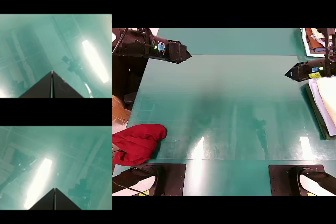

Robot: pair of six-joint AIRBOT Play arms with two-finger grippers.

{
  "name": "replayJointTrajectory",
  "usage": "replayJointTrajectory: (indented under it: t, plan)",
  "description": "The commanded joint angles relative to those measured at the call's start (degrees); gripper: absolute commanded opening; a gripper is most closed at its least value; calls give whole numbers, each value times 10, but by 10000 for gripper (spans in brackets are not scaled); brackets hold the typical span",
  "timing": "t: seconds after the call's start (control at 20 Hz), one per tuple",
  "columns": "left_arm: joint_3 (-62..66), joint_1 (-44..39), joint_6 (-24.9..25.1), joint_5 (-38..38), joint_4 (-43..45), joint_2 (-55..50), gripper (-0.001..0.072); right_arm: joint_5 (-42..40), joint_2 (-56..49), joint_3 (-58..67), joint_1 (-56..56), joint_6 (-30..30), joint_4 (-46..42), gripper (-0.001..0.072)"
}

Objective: Fold the shirts.

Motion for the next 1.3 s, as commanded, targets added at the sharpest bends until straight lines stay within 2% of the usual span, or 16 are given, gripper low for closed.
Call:
replayJointTrajectory:
  t: [0.0,0.4,0.7,0.8,0.95,1.1,1.25]
  plan:
    - [0,0,0,0,0,0,26,-7,0,1,1,0,0,16]
    - [0,0,0,0,0,0,26,-9,0,1,1,0,0,16]
    - [0,0,2,56,0,0,26,8,0,1,1,0,0,16]
    - [3,16,0,9,19,2,26,19,0,1,1,0,0,16]
    - [-11,60,-2,-140,111,32,25,29,0,1,1,0,0,16]
    - [-100,101,-12,-182,243,129,26,33,0,1,1,0,0,16]
    - [-234,165,-18,-226,287,228,27,34,0,1,1,0,0,16]
